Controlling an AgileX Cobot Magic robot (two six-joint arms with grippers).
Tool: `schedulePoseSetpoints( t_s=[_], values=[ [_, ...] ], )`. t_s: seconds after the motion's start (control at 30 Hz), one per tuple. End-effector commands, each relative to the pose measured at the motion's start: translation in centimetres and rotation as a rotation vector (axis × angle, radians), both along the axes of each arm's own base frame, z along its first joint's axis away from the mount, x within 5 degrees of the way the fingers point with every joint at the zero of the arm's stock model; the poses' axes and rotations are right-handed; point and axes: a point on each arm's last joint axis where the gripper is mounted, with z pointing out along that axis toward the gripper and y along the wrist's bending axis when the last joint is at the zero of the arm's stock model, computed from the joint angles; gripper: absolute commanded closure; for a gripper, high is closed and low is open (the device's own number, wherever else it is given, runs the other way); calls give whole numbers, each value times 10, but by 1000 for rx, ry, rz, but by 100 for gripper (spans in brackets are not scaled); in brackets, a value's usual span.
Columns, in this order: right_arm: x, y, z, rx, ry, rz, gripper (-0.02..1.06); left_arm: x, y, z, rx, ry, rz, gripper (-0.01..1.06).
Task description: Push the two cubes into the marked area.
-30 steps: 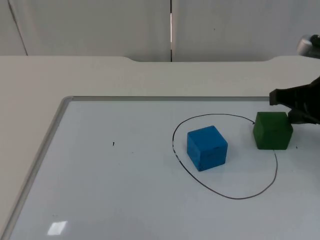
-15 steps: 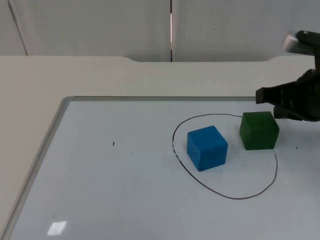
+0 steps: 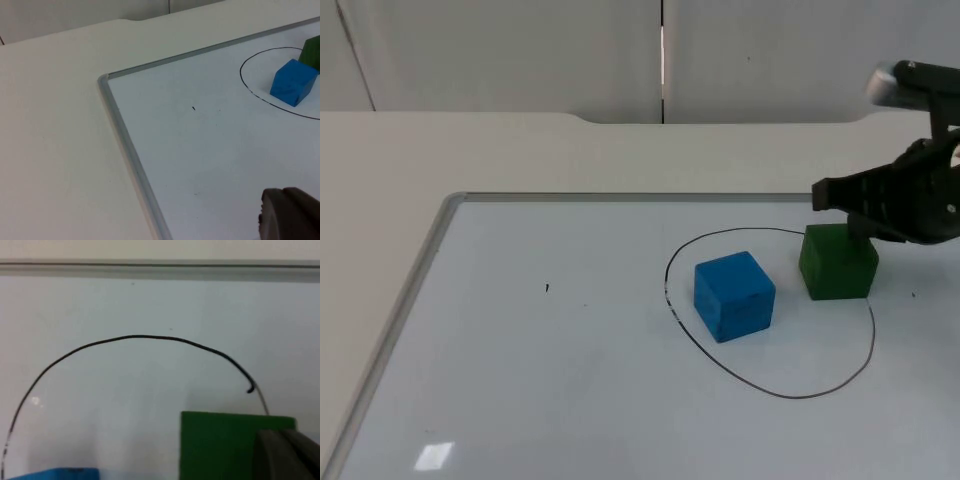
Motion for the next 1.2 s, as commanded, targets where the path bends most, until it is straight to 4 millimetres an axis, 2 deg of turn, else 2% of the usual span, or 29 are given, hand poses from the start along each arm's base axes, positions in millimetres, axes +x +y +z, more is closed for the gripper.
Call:
schedulePoseSetpoints(
  t_s=[0.0, 0.23, 0.4, 0.53, 0.73, 0.87, 1.07, 1.17],
  values=[
    [2, 5, 2, 6, -26, 12, 105, 0, 0, -2, 4, 4, 5, 105],
    [2, 5, 3, -23, -44, 47, 105, 0, 0, -2, 4, 4, 5, 105],
    [14, -28, 4, -21, -56, -53, 105, 0, 0, -2, 4, 4, 5, 105],
    [16, -43, 3, -24, -40, -96, 105, 0, 0, -2, 4, 4, 5, 105],
    [15, -42, 2, -33, -34, -82, 105, 0, 0, -2, 4, 4, 5, 105],
    [15, -38, -15, -42, 3, -74, 105, 0, 0, -2, 4, 4, 5, 105],
    [16, -37, -26, -32, 20, -93, 105, 0, 0, -2, 4, 4, 5, 105],
    [15, -23, -25, -22, -11, -57, 105, 0, 0, -2, 6, 3, 4, 105]
  ],
)
